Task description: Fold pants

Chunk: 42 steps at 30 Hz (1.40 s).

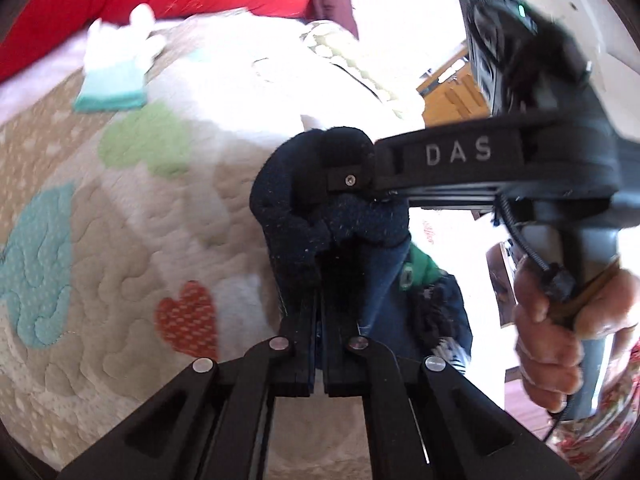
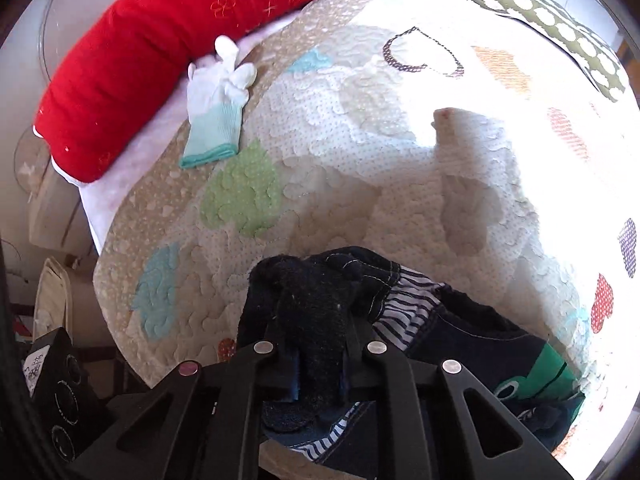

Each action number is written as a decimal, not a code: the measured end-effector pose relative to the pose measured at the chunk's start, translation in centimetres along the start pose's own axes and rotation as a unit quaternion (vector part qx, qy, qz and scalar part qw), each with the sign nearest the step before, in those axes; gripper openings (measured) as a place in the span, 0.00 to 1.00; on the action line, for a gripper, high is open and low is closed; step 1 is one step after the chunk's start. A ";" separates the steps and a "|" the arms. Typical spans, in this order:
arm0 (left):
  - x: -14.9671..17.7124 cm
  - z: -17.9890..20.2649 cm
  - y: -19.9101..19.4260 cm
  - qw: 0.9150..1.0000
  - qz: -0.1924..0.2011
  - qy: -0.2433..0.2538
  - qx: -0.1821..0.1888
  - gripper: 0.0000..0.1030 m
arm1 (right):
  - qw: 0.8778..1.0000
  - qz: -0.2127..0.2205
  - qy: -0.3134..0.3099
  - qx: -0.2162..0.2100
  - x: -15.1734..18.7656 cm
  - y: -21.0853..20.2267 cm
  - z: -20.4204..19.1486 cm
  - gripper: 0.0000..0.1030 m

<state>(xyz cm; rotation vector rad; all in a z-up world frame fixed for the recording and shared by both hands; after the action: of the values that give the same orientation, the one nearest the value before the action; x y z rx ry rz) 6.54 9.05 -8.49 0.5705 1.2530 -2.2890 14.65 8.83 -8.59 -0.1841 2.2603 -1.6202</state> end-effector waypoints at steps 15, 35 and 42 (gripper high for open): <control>0.9 13.3 5.6 0.989 -0.063 0.132 0.028 0.01 | 0.973 0.105 0.163 -0.129 5.1 -10.1 14.0 0.14; 2.4 12.9 7.8 0.983 -0.106 0.149 -0.007 0.26 | 0.914 0.239 0.265 -0.195 10.5 -16.0 24.0 0.31; 5.0 13.1 9.0 0.978 -0.127 0.163 -0.016 0.27 | 0.906 0.182 0.258 -0.281 9.2 -12.9 17.9 0.34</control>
<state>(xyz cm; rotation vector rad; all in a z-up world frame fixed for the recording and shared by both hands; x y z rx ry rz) 5.99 -7.44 -10.70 0.8431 1.5943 -2.4458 11.20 -14.28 -3.45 0.5662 2.8850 -0.8545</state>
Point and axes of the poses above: each gripper's, at about its wrist camera, not at the fingertips, and y roughly the way its jaws point, z to its right, x to its underside, the point moved 10 cm from there along y, roughly the way its jaws point, and after that the axes turned 10 degrees about y, right-handed, at the moved point
